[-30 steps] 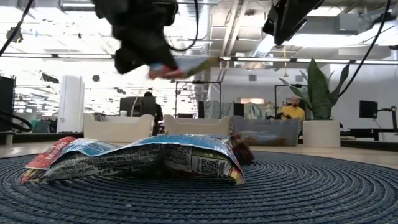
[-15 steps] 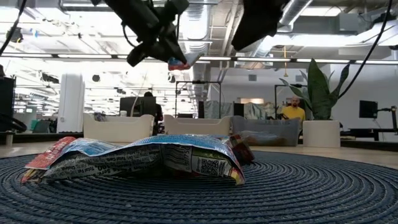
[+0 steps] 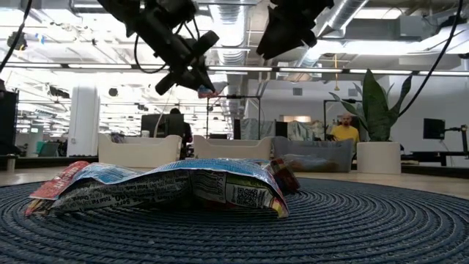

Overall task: Pick and place Granola Bars by type
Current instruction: Put the red granola bar into the gray bin

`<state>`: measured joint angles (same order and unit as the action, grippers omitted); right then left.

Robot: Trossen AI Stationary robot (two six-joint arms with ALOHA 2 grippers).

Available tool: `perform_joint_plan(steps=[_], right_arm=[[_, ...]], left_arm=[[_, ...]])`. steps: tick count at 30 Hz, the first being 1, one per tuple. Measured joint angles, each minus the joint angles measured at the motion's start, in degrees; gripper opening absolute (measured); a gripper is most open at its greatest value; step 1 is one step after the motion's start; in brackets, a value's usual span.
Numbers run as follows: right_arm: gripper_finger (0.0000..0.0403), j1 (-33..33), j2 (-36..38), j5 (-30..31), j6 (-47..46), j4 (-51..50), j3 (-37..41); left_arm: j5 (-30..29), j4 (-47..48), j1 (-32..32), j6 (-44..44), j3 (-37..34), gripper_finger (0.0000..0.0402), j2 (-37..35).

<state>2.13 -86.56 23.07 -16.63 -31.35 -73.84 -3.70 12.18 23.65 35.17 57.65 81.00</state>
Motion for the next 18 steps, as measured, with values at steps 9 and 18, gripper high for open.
perform_joint_plan(steps=[9,18], right_arm=[[0.0123,-2.4,0.02,-0.35,0.01,0.74,-0.01],[0.0123,-2.53,0.02,-0.46,0.01,0.55,-0.01]], left_arm=[[6.0,1.28,3.39,-5.41,7.18,0.0045,9.93],[6.03,10.41,6.53,-12.06,18.15,0.0064,18.01]])
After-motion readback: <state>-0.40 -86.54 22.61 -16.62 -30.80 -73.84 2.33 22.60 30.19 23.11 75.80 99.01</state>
